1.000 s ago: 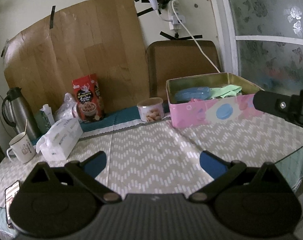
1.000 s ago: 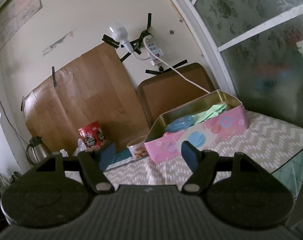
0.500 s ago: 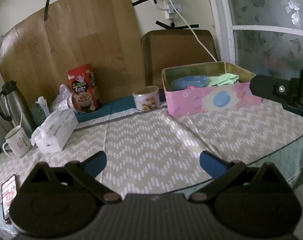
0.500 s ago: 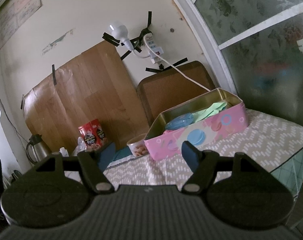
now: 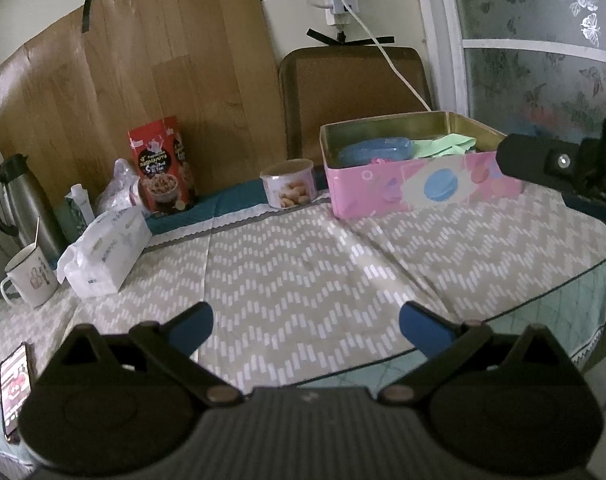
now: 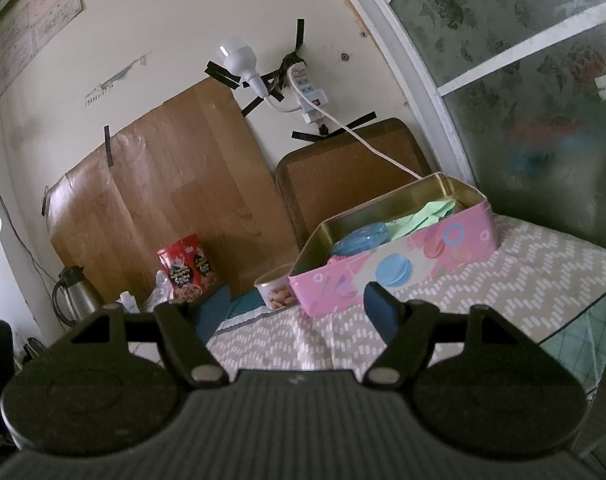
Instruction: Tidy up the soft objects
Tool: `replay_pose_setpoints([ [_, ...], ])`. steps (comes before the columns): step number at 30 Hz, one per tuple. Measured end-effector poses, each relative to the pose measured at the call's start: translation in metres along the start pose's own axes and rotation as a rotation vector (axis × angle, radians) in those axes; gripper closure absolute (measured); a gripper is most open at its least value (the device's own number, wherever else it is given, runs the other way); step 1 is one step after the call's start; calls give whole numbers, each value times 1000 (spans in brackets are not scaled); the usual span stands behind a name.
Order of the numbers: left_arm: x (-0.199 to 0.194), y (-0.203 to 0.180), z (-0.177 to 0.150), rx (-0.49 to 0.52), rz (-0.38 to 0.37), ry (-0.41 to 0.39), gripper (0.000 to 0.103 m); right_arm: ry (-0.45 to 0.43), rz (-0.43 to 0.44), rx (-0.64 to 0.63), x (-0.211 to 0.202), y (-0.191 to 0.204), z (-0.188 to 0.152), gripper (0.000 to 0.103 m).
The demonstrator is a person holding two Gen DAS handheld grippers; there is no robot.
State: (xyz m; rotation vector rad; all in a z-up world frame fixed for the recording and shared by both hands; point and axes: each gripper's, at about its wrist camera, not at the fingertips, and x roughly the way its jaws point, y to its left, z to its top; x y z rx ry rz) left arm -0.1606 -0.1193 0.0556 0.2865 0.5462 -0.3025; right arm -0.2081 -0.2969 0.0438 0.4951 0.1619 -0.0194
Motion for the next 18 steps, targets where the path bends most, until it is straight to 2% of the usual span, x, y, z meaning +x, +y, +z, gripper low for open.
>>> replay_pose_setpoints([
  [18, 5, -1, -3, -6, 5, 25, 0, 2, -1, -1, 0, 1, 0, 26],
])
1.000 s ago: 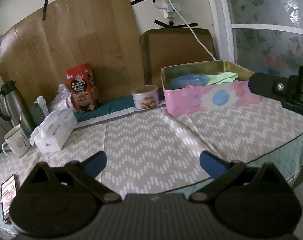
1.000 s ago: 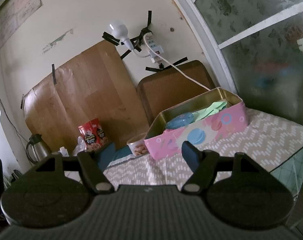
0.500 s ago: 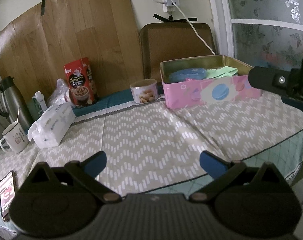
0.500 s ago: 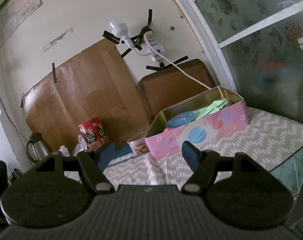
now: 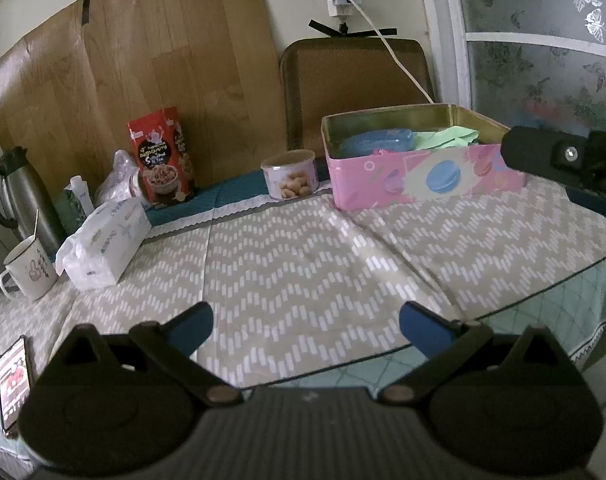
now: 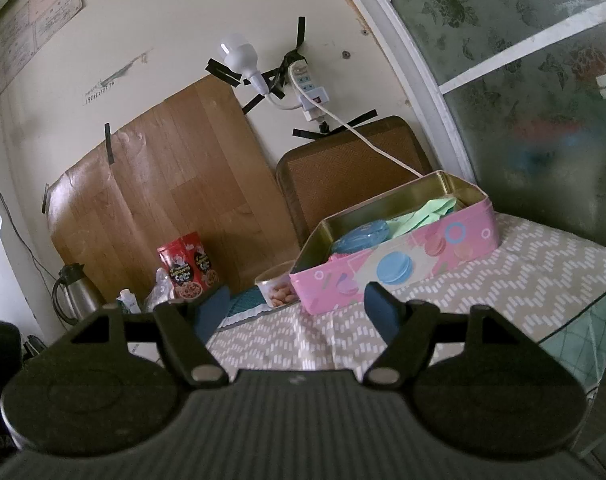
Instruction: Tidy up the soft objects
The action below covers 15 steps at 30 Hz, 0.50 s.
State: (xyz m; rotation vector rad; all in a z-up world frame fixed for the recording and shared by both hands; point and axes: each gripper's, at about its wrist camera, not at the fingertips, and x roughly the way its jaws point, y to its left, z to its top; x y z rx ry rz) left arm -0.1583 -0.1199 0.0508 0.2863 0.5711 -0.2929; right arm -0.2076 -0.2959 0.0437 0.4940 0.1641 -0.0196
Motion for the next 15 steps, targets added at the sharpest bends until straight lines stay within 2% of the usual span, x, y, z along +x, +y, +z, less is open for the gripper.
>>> replay_pose_setpoints([
  [15, 2, -1, 0, 4, 1, 12, 0, 3, 1, -2, 1, 2, -4, 26],
])
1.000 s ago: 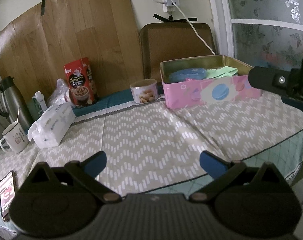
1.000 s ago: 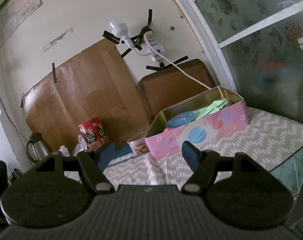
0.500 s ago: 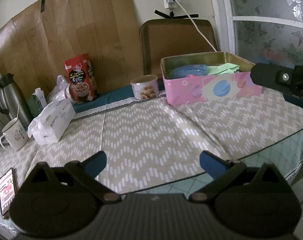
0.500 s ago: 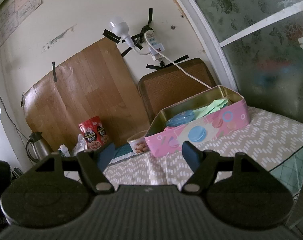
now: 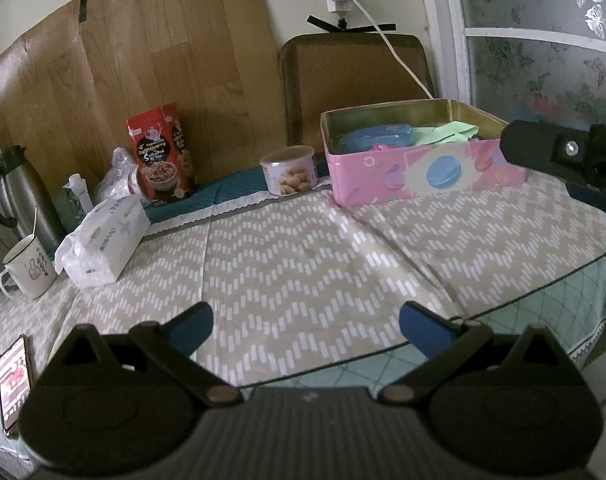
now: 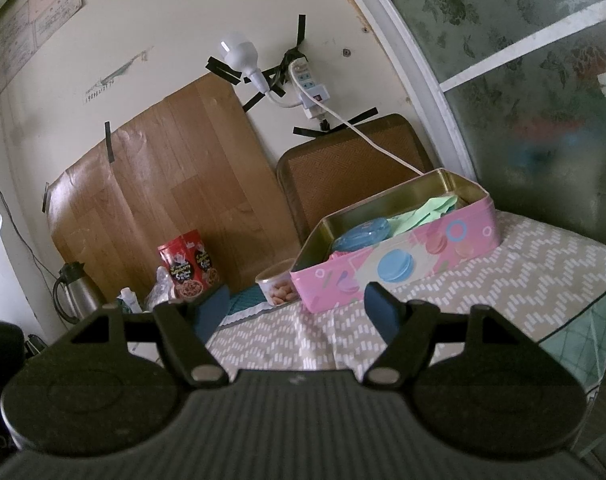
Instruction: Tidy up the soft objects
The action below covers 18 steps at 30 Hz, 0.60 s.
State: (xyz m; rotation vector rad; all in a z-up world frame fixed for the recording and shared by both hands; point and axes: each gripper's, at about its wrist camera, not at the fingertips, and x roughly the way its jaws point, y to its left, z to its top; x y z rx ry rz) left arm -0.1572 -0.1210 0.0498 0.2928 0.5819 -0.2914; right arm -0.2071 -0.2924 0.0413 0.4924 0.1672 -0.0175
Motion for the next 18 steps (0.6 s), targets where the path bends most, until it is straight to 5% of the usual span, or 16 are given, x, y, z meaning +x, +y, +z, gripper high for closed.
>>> replay_pose_setpoints([
  [18, -1, 0, 1, 0, 3, -1, 0, 2, -1, 1, 0, 1, 0, 26],
])
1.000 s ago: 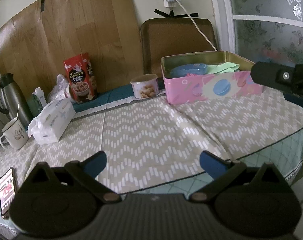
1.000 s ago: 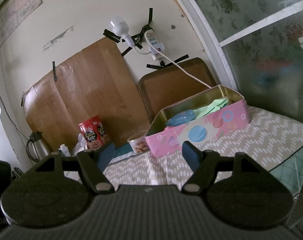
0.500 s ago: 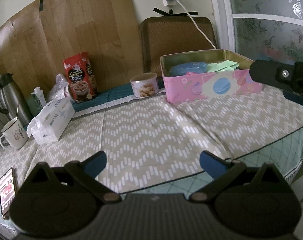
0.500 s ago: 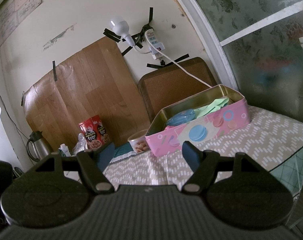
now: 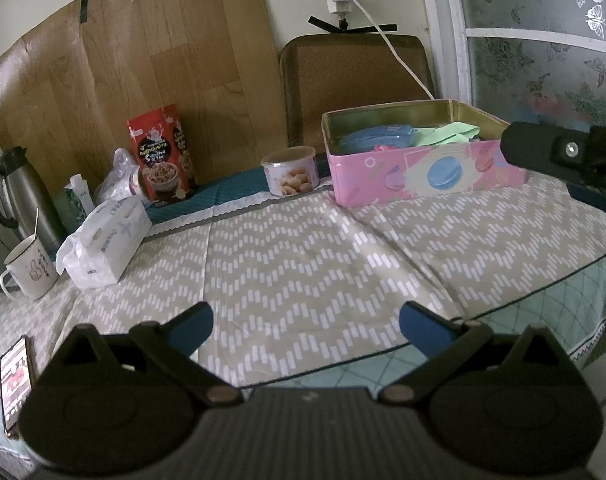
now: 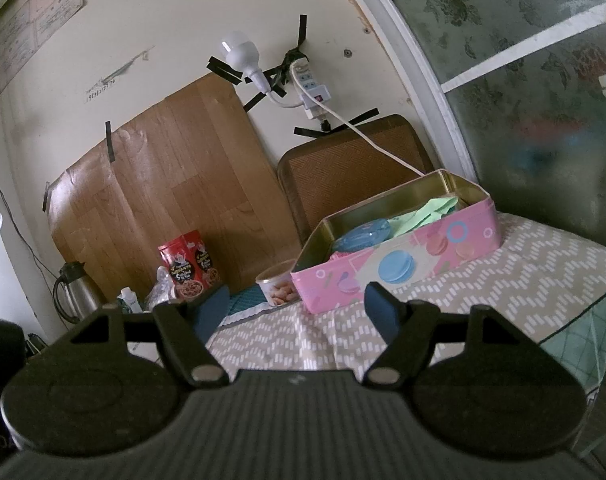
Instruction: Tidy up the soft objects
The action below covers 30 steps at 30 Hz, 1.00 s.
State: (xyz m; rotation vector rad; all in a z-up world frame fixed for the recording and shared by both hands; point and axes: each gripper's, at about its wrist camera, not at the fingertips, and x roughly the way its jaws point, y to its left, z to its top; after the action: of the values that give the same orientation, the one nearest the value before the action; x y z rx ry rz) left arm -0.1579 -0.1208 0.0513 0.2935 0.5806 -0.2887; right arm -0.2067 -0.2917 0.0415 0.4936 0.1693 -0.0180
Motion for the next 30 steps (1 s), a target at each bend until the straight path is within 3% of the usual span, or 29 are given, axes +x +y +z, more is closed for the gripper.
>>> replay_pose_setpoints([
  [30, 3, -3, -5, 7, -12, 13, 0, 5, 2, -1, 0, 0, 0, 26],
])
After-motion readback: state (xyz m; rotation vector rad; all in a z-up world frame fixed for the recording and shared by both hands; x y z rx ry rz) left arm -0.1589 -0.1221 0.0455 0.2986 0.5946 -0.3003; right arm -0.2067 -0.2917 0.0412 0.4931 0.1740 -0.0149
